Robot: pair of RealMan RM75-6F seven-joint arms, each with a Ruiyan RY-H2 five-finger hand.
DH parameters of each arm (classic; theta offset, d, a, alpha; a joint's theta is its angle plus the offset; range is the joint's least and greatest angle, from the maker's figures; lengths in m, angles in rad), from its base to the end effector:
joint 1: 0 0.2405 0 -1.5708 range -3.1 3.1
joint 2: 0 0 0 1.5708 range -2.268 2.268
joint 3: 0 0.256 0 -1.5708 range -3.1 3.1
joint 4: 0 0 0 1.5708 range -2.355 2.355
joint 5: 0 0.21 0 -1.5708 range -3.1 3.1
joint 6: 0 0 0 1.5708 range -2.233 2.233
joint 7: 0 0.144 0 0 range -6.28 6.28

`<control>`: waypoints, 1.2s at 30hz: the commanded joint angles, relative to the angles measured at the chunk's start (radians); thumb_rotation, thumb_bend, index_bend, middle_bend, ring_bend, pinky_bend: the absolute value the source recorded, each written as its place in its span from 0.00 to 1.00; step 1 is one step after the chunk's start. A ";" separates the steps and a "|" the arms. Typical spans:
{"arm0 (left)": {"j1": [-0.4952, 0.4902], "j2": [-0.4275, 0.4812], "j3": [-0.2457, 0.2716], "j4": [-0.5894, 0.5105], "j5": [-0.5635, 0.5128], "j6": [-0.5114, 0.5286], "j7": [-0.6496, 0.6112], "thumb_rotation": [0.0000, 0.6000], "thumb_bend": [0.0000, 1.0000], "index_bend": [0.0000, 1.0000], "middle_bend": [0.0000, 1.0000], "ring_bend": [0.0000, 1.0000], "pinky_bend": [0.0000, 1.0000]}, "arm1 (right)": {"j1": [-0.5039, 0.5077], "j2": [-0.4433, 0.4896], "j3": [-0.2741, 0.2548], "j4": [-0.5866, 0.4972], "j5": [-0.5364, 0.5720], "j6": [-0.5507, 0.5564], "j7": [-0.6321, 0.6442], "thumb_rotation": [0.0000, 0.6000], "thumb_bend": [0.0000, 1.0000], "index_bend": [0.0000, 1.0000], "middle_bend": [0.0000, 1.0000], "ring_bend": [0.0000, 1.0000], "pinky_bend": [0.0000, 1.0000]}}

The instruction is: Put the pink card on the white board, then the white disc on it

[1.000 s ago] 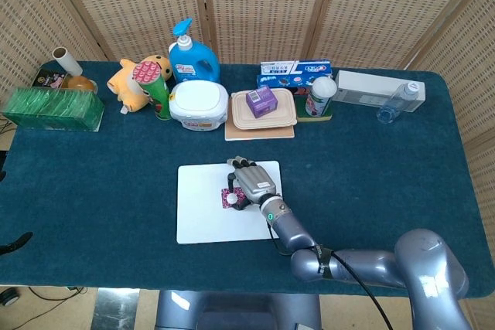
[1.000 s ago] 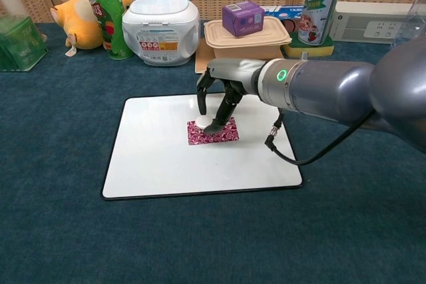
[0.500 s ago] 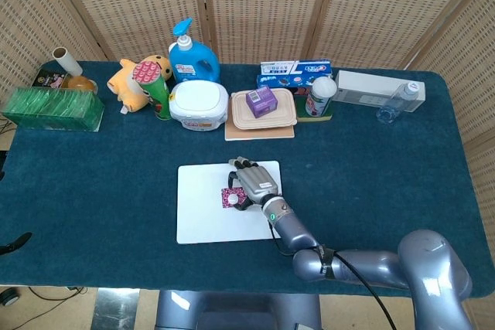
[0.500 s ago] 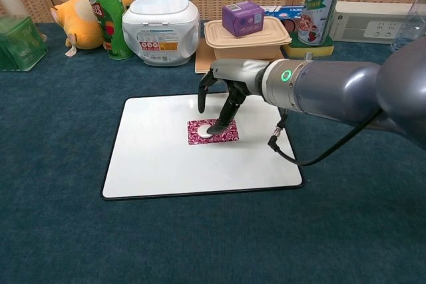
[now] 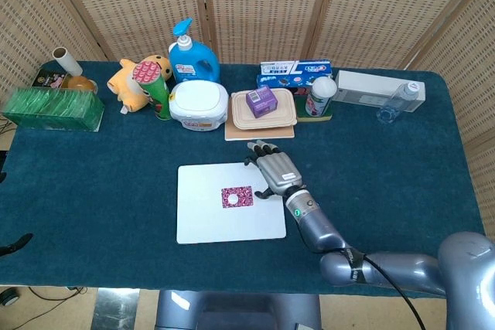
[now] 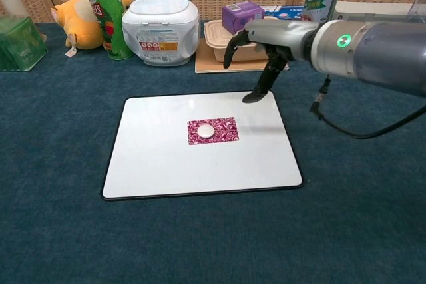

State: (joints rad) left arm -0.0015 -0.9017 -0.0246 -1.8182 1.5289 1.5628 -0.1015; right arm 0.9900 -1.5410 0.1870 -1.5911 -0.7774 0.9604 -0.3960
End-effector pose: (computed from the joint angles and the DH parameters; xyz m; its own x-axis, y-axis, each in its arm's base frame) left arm -0.2903 0.1493 0.2119 0.3144 -0.0199 0.9491 0.9490 0.0326 -0.3136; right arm -0.0740 -0.3607 -0.0231 0.3607 -0.3516 0.8639 -0.9008 -0.3712 0.2251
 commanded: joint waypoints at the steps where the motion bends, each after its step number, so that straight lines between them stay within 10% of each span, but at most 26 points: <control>1: -0.001 -0.005 0.002 -0.006 0.002 -0.002 0.019 1.00 0.07 0.00 0.00 0.00 0.00 | -0.112 0.105 -0.061 -0.008 -0.212 0.097 0.110 1.00 0.06 0.17 0.05 0.00 0.05; 10: -0.002 -0.019 0.009 -0.032 0.015 -0.003 0.083 1.00 0.07 0.00 0.00 0.00 0.00 | -0.266 0.246 -0.149 0.094 -0.494 0.216 0.338 0.59 0.00 0.14 0.02 0.00 0.01; 20: 0.016 -0.048 0.023 -0.042 0.040 0.024 0.166 1.00 0.07 0.00 0.00 0.00 0.00 | -0.461 0.311 -0.219 0.393 -0.649 0.417 0.515 0.56 0.00 0.10 0.00 0.00 0.00; 27: 0.030 -0.068 0.019 -0.032 0.035 0.049 0.194 1.00 0.07 0.00 0.00 0.00 0.00 | -0.611 0.358 -0.246 0.292 -0.683 0.565 0.488 0.40 0.00 0.09 0.00 0.00 0.00; 36: 0.044 -0.078 0.028 -0.018 0.048 0.064 0.198 1.00 0.07 0.00 0.00 0.00 0.00 | -0.720 0.354 -0.262 0.215 -0.726 0.642 0.479 0.47 0.00 0.04 0.00 0.00 0.00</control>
State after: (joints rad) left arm 0.0424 -0.9794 0.0037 -1.8362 1.5768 1.6270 0.0965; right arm 0.2788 -1.1873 -0.0714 -1.3709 -1.4941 1.5965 0.0859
